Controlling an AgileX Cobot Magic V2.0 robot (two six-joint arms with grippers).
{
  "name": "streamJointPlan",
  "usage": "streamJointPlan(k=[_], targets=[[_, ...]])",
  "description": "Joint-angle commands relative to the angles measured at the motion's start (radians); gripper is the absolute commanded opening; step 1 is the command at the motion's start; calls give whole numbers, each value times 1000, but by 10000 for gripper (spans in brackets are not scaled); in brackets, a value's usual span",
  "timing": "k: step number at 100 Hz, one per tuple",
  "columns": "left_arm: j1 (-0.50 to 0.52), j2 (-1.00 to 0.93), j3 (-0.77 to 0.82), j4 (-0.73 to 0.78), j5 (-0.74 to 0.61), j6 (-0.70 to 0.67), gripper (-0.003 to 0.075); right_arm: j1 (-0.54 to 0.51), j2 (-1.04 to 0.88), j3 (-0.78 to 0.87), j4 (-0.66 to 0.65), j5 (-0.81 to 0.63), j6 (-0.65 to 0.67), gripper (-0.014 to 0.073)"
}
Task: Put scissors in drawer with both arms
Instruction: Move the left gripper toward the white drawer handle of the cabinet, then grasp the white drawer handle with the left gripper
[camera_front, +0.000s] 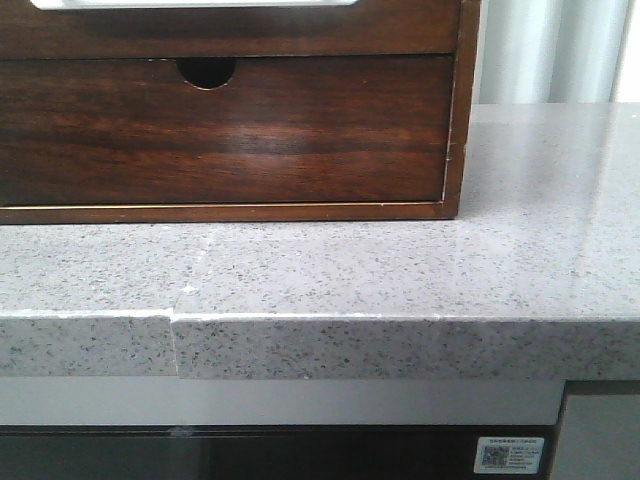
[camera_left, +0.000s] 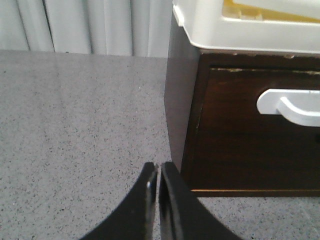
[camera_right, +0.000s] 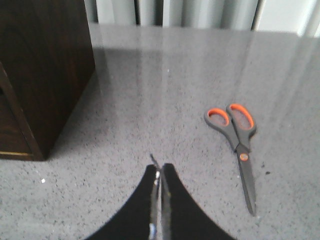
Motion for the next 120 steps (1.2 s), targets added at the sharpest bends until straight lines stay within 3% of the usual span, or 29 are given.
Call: streamJointPlan(k=[1,59,69,76,87,91,96,103,120], targets=[[-2,31,-38,-3,-66,2,-20,-5,42,-34,-16,-64,3,-69],[-2,43,-38,-12,-68,2,-20,-5,106,-34,-16,-76,3,-68],[-2,43,-38,20,-83,2,-4,-5,106,-34,-16,-81,7,7],[-2,43,-38,47,-84,2,105,-5,106,-34,-18,-86,7,149],[-2,43,-38,62,-84,2,430,-5,106,-34,-18,-97,7,424],[-2,43,-38,62,-84,2,545,-5,106,-34,-18,-101,7,489],[-2,43,-38,62,-84,2,636,-5,106,-34,-18,-104,7,547],[-2,43,-38,60,-84,2,685,-5,106,-34,-18,-104,7,568],[-2,43,-38,49,-84,2,654,-5,106,-34,-18,-104,7,568]])
